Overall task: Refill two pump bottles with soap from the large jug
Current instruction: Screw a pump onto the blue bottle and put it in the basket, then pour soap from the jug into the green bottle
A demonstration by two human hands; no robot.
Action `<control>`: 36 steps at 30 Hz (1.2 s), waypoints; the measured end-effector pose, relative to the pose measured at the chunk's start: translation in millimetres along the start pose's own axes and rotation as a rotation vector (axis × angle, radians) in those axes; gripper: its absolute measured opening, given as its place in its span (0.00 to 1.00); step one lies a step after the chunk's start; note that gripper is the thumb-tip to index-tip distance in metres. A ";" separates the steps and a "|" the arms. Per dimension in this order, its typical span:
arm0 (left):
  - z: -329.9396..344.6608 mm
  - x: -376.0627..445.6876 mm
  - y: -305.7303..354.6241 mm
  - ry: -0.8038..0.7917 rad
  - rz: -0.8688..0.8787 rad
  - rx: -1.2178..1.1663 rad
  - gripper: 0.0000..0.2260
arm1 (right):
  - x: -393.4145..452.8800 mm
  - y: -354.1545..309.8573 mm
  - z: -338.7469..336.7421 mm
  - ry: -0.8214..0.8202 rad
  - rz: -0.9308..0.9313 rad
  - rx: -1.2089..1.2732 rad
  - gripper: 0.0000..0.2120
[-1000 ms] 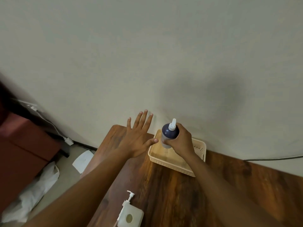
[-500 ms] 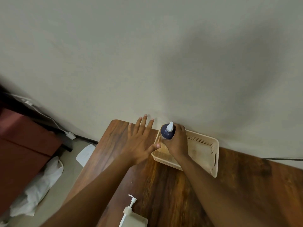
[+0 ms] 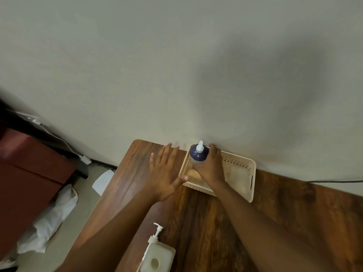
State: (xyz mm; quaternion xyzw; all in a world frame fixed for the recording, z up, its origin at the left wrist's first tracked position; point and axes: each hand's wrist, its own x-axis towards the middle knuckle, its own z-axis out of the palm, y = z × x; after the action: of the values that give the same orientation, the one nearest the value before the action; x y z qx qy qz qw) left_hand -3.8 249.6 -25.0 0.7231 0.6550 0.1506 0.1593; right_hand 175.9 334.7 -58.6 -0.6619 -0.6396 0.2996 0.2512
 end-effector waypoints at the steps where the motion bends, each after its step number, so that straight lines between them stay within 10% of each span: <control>1: -2.2 -6.9 0.4 -0.001 0.004 0.001 0.44 | -5.8 -0.8 -7.0 0.000 -0.007 -0.033 0.46; 9: -24.7 -87.6 6.4 0.008 -0.053 -0.026 0.49 | -91.3 -3.3 -46.5 -0.060 -0.142 -0.288 0.53; 22: -22.5 -229.0 23.5 -0.191 -0.376 -0.757 0.57 | -218.7 -11.5 -92.2 -0.195 -0.150 -0.370 0.54; 36: 19.7 -244.8 -6.2 -0.336 -0.317 -0.921 0.39 | -252.2 1.5 -101.5 -0.170 -0.109 -0.265 0.56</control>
State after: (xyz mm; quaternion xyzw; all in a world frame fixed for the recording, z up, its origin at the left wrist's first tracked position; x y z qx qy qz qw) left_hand -24.5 5.8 -47.7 0.4839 0.5876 0.2793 0.5852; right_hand 249.3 88.2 29.8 -0.6259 -0.7274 0.2533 0.1226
